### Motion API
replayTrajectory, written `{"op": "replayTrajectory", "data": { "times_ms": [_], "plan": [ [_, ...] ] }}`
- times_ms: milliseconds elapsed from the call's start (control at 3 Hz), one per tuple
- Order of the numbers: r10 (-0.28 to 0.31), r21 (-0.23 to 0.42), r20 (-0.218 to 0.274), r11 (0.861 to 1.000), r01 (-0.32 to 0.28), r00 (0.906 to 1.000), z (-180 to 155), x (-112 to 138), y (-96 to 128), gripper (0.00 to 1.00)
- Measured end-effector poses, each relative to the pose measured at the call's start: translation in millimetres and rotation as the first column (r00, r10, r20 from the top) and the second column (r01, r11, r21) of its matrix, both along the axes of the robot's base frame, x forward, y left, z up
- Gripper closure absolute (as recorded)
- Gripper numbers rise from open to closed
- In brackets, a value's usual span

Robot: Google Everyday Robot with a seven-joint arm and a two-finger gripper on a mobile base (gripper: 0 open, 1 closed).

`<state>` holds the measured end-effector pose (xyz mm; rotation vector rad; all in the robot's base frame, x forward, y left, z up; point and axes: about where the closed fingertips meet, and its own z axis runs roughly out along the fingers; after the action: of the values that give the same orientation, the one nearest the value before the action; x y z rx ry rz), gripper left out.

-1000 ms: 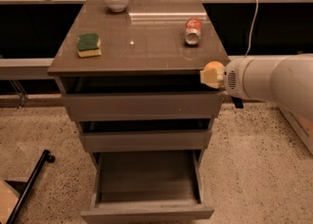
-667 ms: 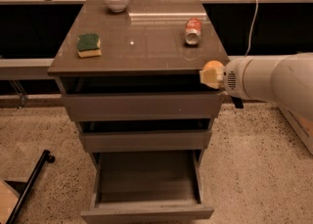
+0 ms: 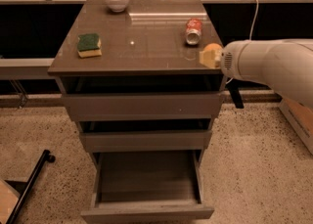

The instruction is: Pick orange from bottom drawer and place on counter

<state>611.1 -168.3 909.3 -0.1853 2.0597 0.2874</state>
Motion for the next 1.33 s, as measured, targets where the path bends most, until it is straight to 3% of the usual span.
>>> {"op": "replayTrajectory", "data": {
  "times_ms": [333,667,1000,1333],
  "plan": [
    [0.036,0.044,0.021,0.998,-0.037,0.9992,-1.2,38.5,19.4,1.00],
    [0.101,0.083,0.006,0.991,-0.101,0.9949,-11.7,67.6,47.6,1.00],
    [0.203,0.114,-0.029,0.973,-0.199,0.9787,-27.1,82.9,82.5,1.00],
    [0.284,0.139,-0.050,0.951,-0.275,0.9575,-43.6,97.4,114.8,0.83]
  ]
}}
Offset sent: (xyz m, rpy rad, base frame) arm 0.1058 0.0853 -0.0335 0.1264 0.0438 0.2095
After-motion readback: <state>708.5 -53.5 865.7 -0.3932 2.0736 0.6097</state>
